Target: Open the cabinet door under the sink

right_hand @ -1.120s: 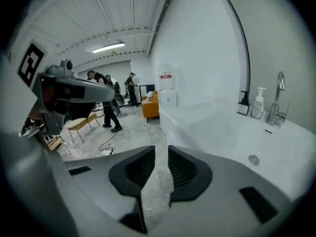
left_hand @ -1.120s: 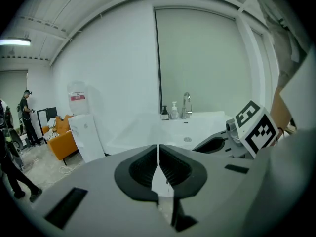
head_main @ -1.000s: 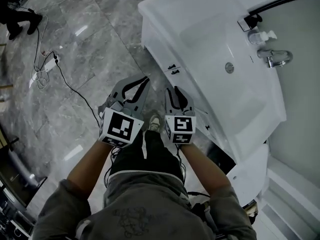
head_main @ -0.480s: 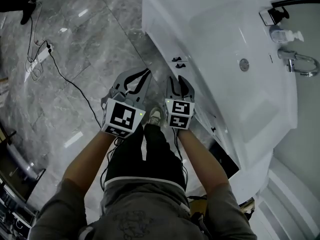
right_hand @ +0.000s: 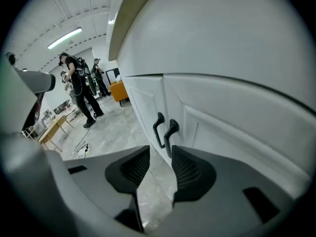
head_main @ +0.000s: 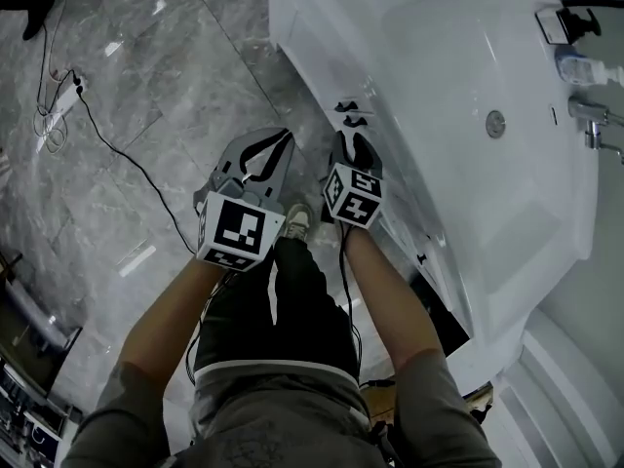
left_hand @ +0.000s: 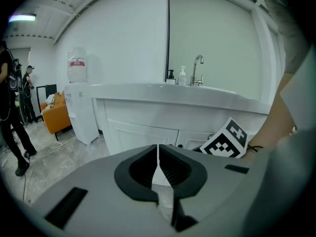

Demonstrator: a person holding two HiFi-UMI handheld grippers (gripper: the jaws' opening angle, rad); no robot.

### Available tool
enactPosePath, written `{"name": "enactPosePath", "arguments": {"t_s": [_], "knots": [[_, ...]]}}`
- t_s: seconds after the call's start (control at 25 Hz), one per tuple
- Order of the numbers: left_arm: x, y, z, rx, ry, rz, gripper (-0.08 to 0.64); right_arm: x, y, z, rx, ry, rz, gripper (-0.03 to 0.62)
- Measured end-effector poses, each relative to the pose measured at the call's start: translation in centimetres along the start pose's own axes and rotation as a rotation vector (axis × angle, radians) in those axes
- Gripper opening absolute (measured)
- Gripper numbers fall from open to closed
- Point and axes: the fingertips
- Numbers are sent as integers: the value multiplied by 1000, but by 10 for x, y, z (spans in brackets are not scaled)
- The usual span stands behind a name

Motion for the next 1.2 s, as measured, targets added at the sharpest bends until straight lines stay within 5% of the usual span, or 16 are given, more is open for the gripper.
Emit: {"name": "enactPosePath", "arguments": {"t_s": [0.32, 0.48, 0.8, 1.2], "knots": [[20, 14, 7, -12, -10, 4, 26, 29, -8, -5, 88, 44, -33, 133], [21, 15, 12, -18, -21, -1, 26, 31, -9, -14, 164, 114, -43, 69], [14, 27, 12, -32, -26, 19, 26, 28, -7, -13, 68, 136, -26, 54], [2, 59, -5, -59, -22, 73, 26, 1, 25, 24, -41, 34, -49, 52]]}}
Point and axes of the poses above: the fingertips, and each gripper's own axes: x forward along the fingers, z to its left, y out of its underside, and after that the axes turned 4 degrees about y, right-handed
